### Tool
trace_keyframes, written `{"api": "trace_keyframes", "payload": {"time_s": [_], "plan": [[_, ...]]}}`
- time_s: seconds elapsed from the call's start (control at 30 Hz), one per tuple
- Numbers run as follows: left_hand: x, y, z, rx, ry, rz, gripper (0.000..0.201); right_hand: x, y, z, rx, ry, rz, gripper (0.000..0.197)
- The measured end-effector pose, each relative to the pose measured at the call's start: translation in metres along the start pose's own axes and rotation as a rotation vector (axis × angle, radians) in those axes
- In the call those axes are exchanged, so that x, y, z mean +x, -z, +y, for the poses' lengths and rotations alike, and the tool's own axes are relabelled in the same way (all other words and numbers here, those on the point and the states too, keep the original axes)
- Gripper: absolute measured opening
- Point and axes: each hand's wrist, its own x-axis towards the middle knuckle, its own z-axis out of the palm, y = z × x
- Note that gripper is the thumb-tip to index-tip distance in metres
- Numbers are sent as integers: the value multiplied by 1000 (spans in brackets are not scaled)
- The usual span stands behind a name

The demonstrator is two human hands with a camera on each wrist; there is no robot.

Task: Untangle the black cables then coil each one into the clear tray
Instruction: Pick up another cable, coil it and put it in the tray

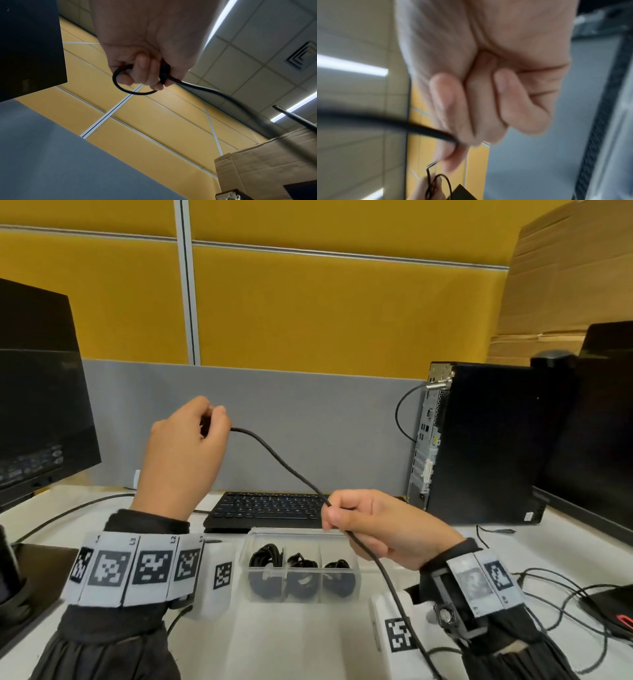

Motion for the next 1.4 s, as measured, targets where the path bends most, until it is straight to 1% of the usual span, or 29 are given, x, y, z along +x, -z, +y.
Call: {"api": "trace_keyframes", "payload": {"time_s": [0.1,0.17,0.27,0.33,0.43,0.5,0.57,0.6,0.67,0.7,0.77,0.8,0.87,0.9,1.0,1.07,1.13,1.2,1.23,1.27,1.33,1.4], "plan": [[-2,4,7,-21,-8,-9,34,3,-1,0,282,-24,75,20],[-4,2,12,-34,-13,-40,34,3,-1,-3,408,4,101,20],[-7,-5,17,-52,-19,-108,34,2,4,-7,449,65,180,13],[-9,-9,17,-52,-11,-140,34,1,8,-9,346,92,240,13],[-9,-12,18,-52,9,-173,34,-3,16,-8,5,71,387,15],[-9,-13,18,-41,20,-179,35,-5,24,-7,-163,55,484,18],[-9,-14,18,-35,30,-180,36,-6,31,-5,-313,39,540,22],[-9,-14,17,-33,33,-179,36,-7,34,-3,-377,28,543,23],[-10,-16,15,-25,34,-166,35,-9,38,0,-468,5,500,31],[-10,-16,14,-15,35,-155,34,-11,40,2,-509,-20,455,38],[-10,-15,13,14,41,-126,34,-16,42,3,-574,-97,327,48],[-9,-14,13,27,45,-115,34,-18,41,2,-557,-137,253,50],[-8,-12,13,40,54,-100,36,-21,39,0,-494,-203,136,47],[-7,-11,12,48,60,-94,36,-22,37,-1,-498,-236,91,46],[-5,-8,7,86,93,-76,37,-24,26,-2,-593,-338,-75,38],[-4,-5,2,103,126,-64,37,-24,18,-3,-592,-370,-180,34],[-3,-1,-3,116,150,-60,38,-25,11,-4,-554,-375,-252,30],[-2,3,-6,125,169,-61,38,-23,6,-3,-542,-351,-298,28],[-2,4,-8,125,173,-61,38,-22,4,-4,-537,-316,-306,27],[-2,5,-8,122,175,-61,38,-21,2,-5,-516,-268,-291,27],[-2,5,-7,113,176,-59,38,-19,-1,-9,-417,-172,-210,29],[-2,5,-6,100,171,-59,37,-17,-6,-15,-287,-127,-155,38]]}}
